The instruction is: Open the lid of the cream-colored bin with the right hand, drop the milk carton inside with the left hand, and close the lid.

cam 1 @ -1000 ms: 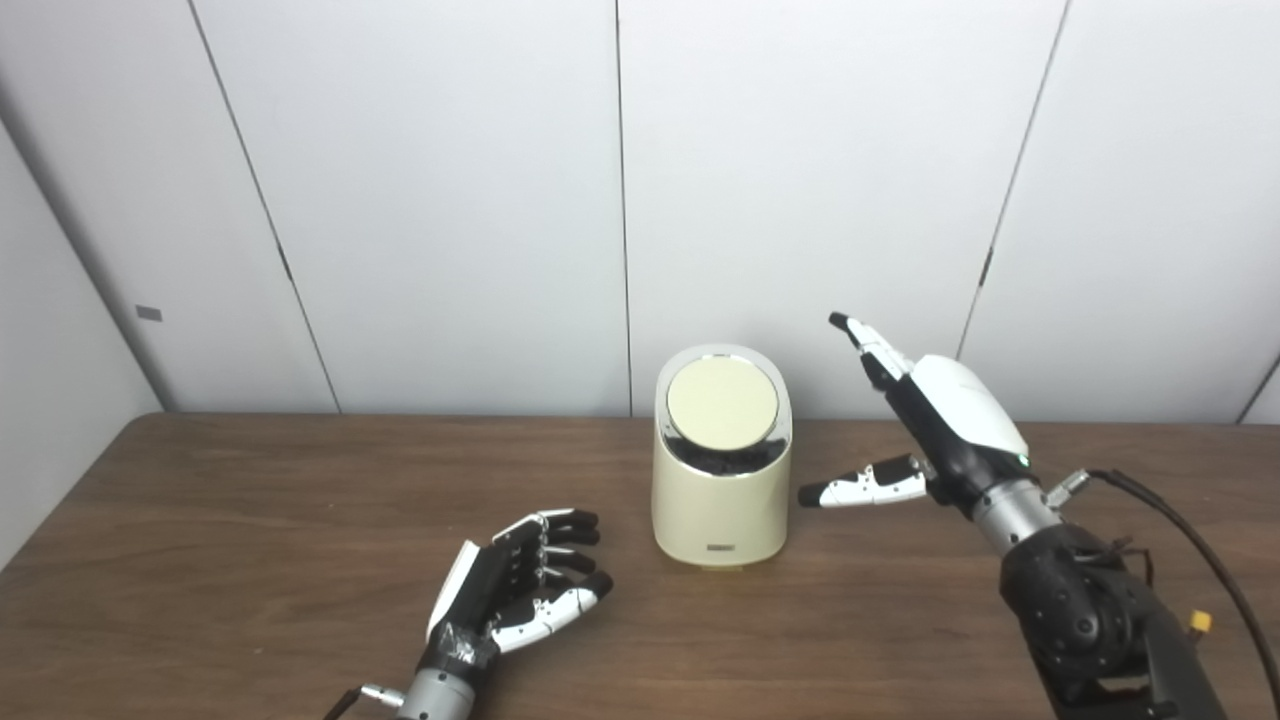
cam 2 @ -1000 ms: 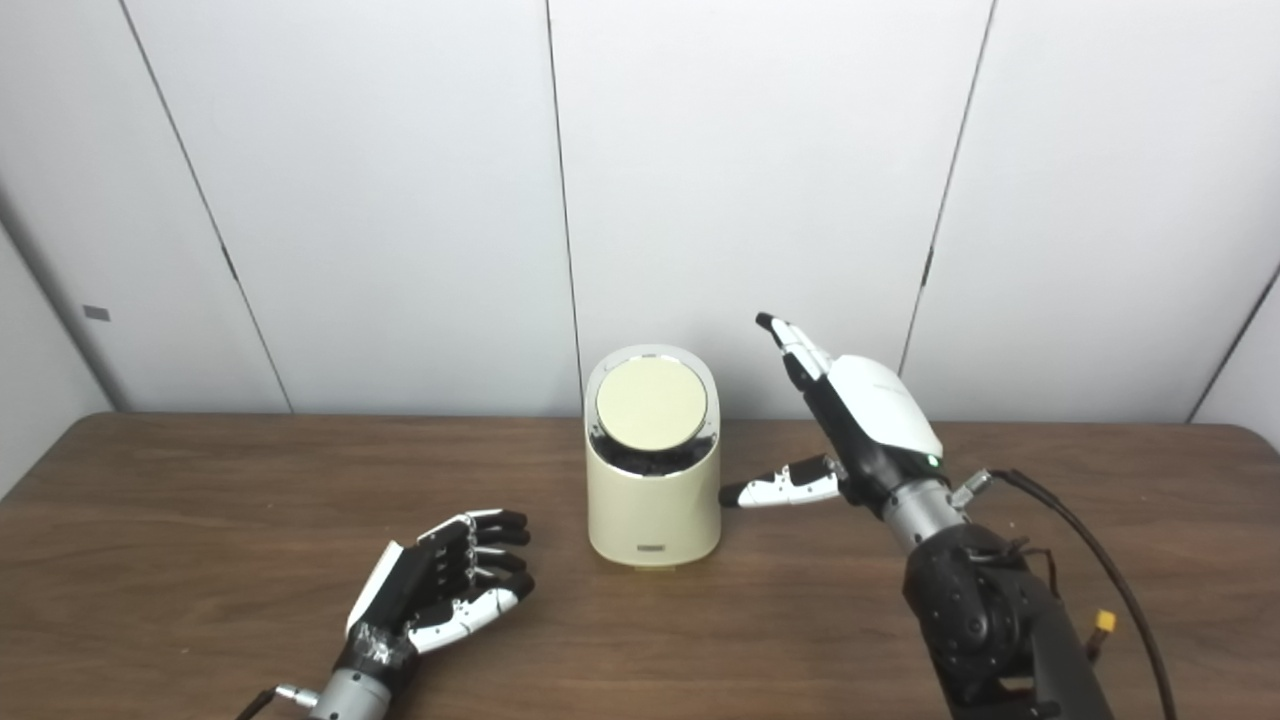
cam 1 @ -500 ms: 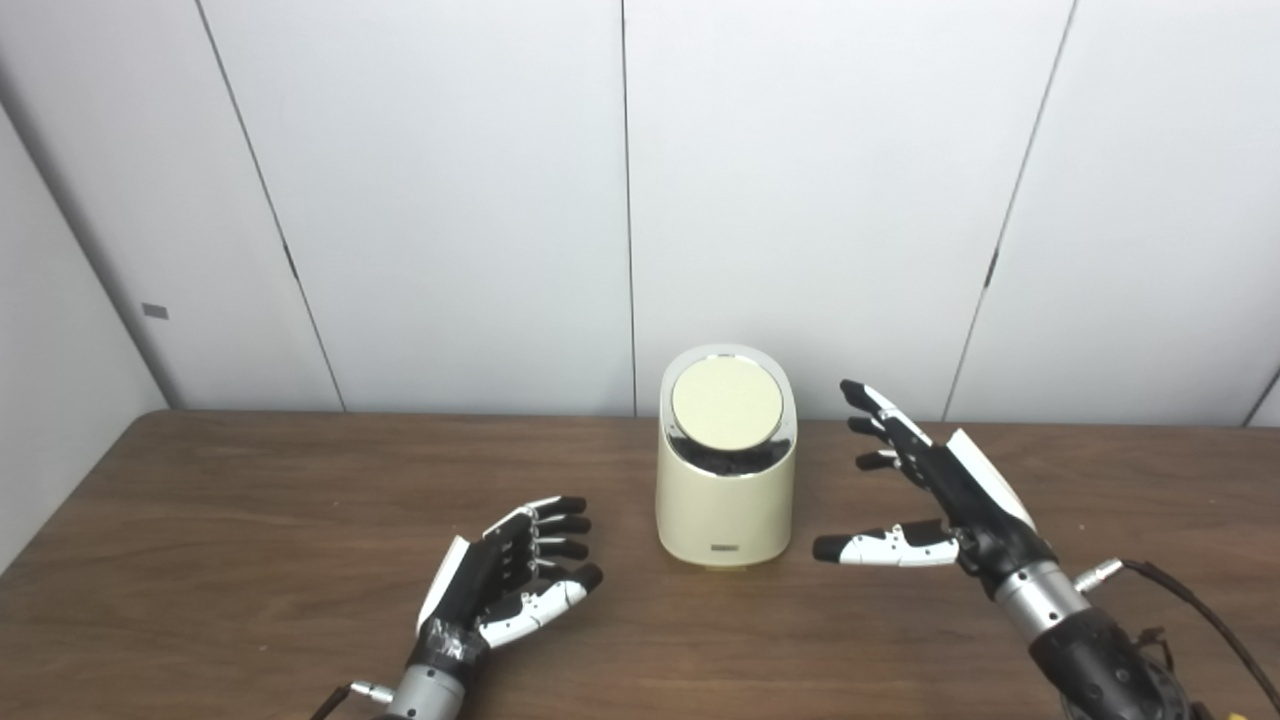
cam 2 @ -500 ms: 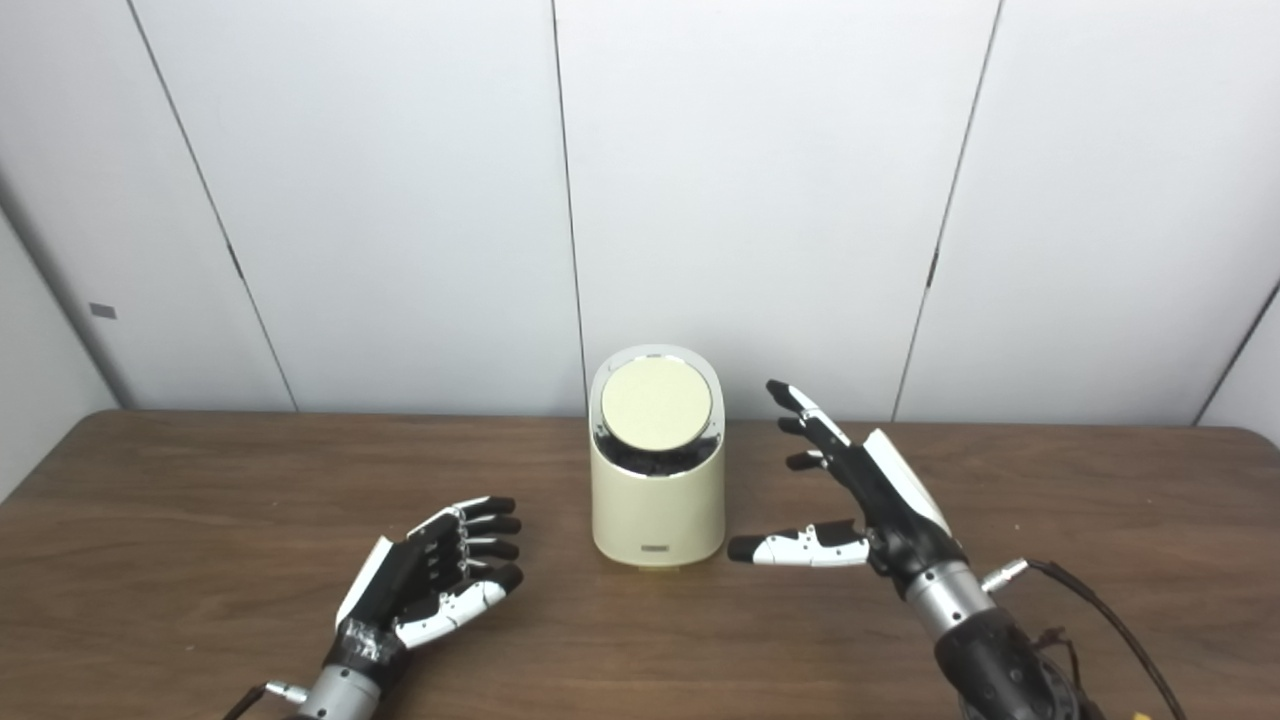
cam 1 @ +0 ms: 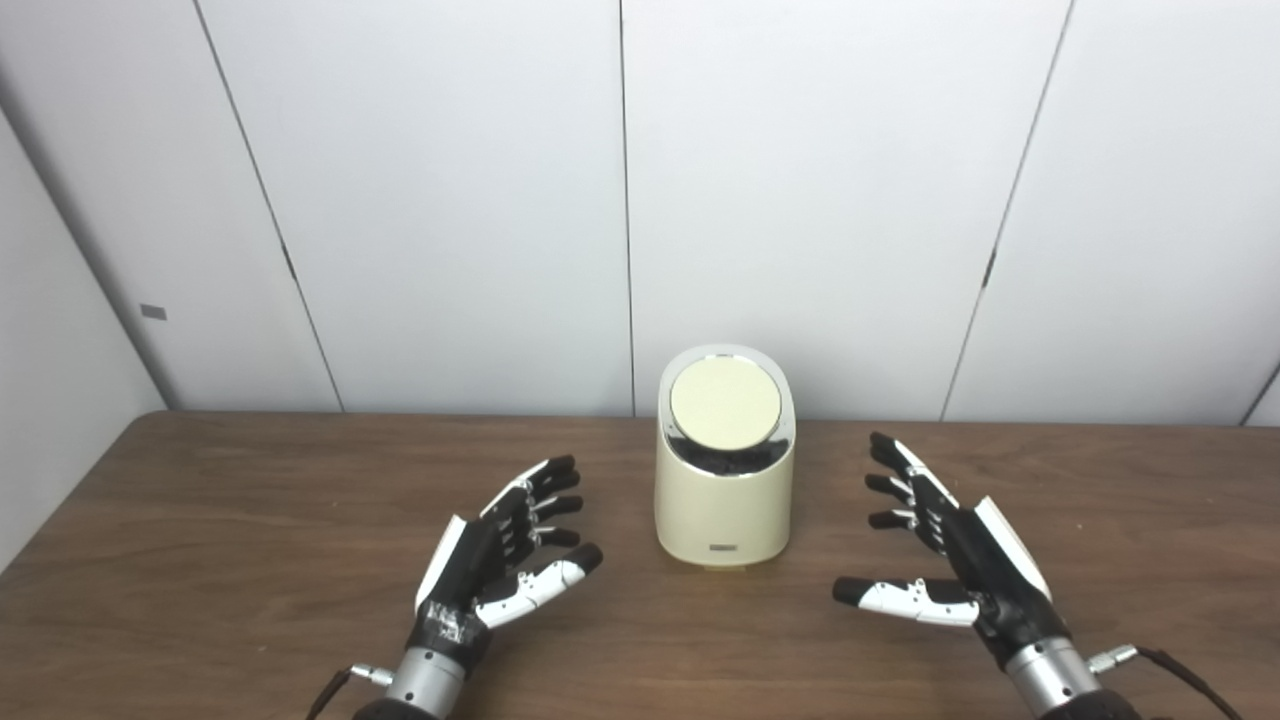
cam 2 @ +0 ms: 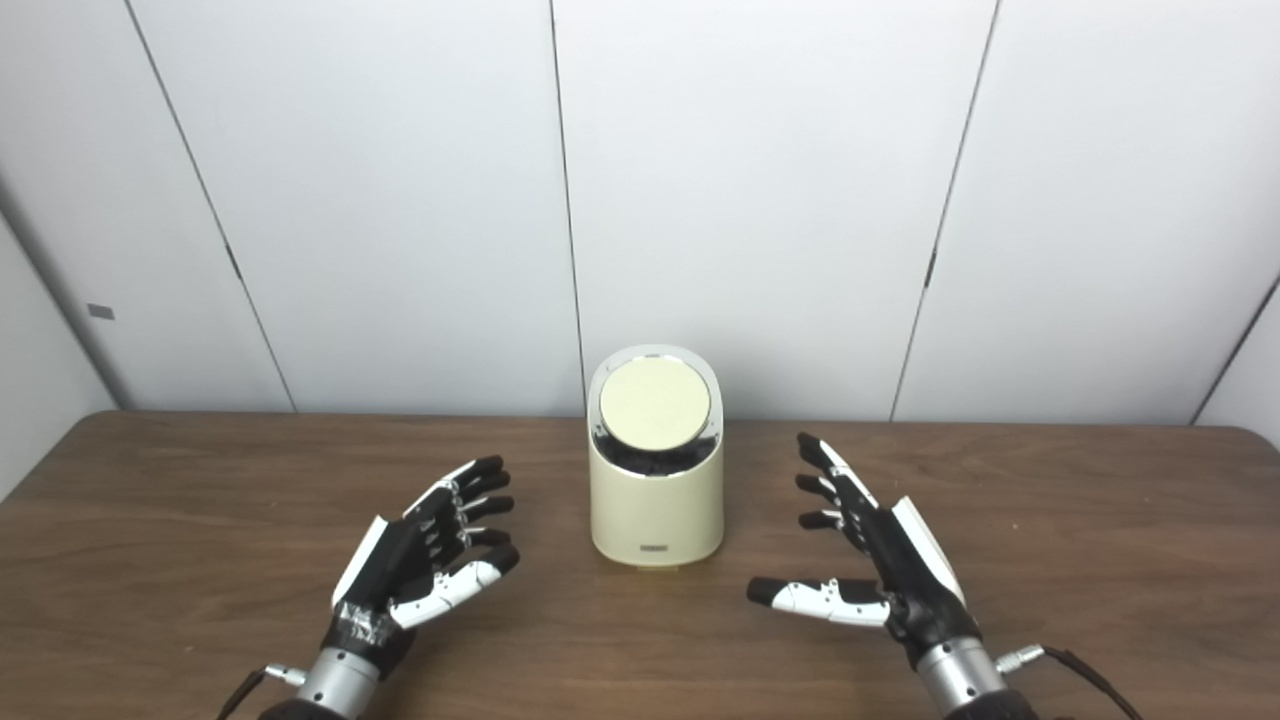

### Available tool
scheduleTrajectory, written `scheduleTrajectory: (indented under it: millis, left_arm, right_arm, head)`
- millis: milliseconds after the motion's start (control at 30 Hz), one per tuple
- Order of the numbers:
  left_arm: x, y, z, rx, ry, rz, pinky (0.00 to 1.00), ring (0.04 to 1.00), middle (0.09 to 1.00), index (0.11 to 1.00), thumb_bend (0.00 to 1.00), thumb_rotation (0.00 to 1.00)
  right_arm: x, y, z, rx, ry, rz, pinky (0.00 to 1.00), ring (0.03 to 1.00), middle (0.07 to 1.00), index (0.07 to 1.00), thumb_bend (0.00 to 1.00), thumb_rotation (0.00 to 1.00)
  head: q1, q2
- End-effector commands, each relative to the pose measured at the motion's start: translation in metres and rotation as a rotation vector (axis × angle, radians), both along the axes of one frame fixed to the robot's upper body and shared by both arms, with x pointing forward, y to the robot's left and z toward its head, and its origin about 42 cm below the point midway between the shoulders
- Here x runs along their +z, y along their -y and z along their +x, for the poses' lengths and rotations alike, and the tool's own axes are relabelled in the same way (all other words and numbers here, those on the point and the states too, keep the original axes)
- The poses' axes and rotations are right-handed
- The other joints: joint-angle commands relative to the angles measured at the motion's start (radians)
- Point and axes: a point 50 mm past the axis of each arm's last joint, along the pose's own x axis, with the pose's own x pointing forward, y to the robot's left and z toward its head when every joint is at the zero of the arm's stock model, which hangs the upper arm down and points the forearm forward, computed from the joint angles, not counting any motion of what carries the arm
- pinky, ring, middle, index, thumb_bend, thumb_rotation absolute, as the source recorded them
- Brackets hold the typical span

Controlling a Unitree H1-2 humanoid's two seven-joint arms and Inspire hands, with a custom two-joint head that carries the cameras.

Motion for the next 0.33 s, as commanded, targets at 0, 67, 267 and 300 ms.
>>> scheduleTrajectory:
  millis: [0, 67, 267, 300]
  left_arm:
    - [0.0260, 0.0034, 0.0093, -0.016, 0.117, -0.022, 0.68, 0.814, 0.871, 0.995, 0.73, 0.27]
    - [0.0274, 0.0035, 0.0101, -0.017, 0.118, -0.020, 0.68, 0.814, 0.872, 0.999, 0.74, 0.28]
    - [0.0323, 0.0029, 0.0100, -0.018, 0.138, -0.002, 0.68, 0.804, 0.866, 0.964, 0.78, 0.30]
    - [0.0332, 0.0025, 0.0100, -0.017, 0.140, -0.003, 0.67, 0.801, 0.864, 0.953, 0.79, 0.31]
  right_arm:
    - [0.0171, 0.0033, 0.0028, 0.001, 0.090, -0.001, 0.74, 0.921, 0.996, 0.977, 0.80, 0.39]
    - [0.0159, 0.0047, 0.0018, 0.001, 0.086, 0.011, 0.75, 0.930, 1.000, 0.983, 0.82, 0.41]
    - [0.0142, 0.0083, -0.0024, -0.002, 0.102, 0.038, 0.77, 0.930, 0.983, 0.983, 0.84, 0.43]
    - [0.0132, 0.0084, -0.0029, -0.003, 0.107, 0.048, 0.77, 0.926, 0.979, 0.979, 0.84, 0.43]
  head:
    - [-0.002, 0.001]
    - [-0.002, 0.001]
    - [-0.004, 0.001]
    - [-0.004, 0.001]
